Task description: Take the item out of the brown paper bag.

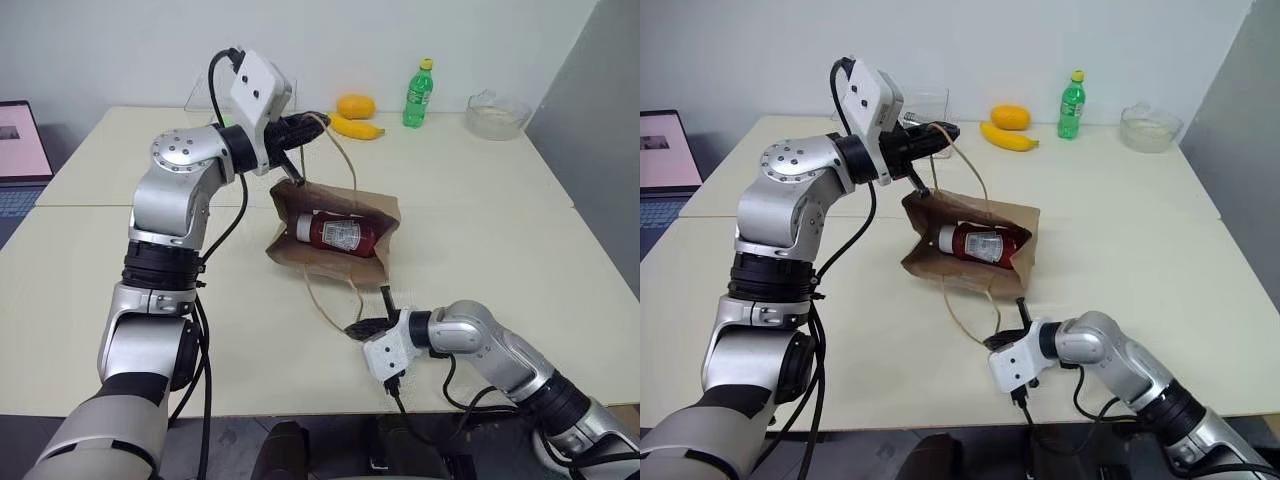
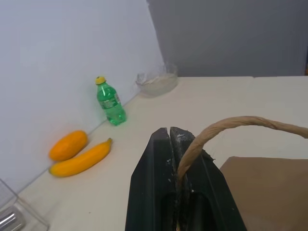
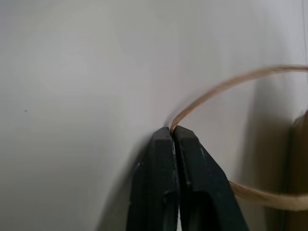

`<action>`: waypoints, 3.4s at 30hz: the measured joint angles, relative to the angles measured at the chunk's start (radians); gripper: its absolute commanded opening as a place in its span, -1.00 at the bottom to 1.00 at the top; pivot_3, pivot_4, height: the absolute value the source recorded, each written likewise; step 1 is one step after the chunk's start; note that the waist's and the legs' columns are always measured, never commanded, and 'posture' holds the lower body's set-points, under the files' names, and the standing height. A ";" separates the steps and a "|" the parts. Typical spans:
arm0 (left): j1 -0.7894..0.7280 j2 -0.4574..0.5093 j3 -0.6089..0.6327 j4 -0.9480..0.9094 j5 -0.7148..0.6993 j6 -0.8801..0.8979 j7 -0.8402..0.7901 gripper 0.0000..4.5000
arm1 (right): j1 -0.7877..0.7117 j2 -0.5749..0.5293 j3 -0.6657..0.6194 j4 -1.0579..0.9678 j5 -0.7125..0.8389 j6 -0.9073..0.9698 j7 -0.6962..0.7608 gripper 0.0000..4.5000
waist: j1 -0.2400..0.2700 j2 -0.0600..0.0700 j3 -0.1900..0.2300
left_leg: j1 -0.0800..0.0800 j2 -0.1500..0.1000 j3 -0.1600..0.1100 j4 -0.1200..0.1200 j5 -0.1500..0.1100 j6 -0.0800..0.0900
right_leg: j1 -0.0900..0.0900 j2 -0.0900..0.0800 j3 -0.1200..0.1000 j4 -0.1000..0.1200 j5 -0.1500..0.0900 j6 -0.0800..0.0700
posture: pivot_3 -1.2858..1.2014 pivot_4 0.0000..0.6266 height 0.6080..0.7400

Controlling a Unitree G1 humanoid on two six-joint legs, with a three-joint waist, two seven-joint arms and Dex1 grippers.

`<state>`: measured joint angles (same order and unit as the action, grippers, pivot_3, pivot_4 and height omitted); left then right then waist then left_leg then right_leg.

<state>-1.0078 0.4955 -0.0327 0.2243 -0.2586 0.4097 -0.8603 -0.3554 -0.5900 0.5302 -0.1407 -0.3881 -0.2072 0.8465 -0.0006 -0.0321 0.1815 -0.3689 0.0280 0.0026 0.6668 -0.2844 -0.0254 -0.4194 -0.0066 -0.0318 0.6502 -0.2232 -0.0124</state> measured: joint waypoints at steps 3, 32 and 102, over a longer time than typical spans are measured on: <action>0.007 0.006 0.000 -0.030 -0.012 0.003 -0.021 -1.00 | 0.028 0.027 -0.054 -0.032 0.068 0.088 0.004 -0.13 | 0.000 0.000 0.000 | 0.000 0.000 0.000 0.000 0.000 0.000 | 0.000 0.000 0.000 0.000 0.000 0.000 | 0.03 -0.52 1.00; 0.023 -0.030 0.000 -0.096 -0.059 0.066 -0.025 -1.00 | -0.436 0.186 0.004 -0.123 0.311 0.823 -0.219 0.60 | -0.013 0.000 0.000 | 0.002 0.000 0.001 0.000 0.000 0.000 | -0.005 0.001 0.010 0.009 0.000 0.000 | 0.03 -0.52 1.00; 0.023 -0.007 0.000 -0.092 -0.058 0.013 -0.024 -1.00 | -0.515 0.110 -0.237 0.105 0.451 0.514 0.290 0.45 | -0.025 0.000 0.001 | 0.004 0.000 0.000 -0.003 0.000 0.001 | -0.007 0.000 0.014 0.009 0.000 0.000 | 0.03 -0.52 1.00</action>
<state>-0.9844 0.4889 -0.0329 0.1320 -0.3163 0.4231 -0.8847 -0.8701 -0.4804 0.2935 -0.0357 0.0626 0.3063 1.1368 -0.0258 -0.0320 0.1824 -0.3654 0.0284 0.0029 0.6639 -0.2848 -0.0248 -0.4261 -0.0061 -0.0174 0.6589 -0.2236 -0.0122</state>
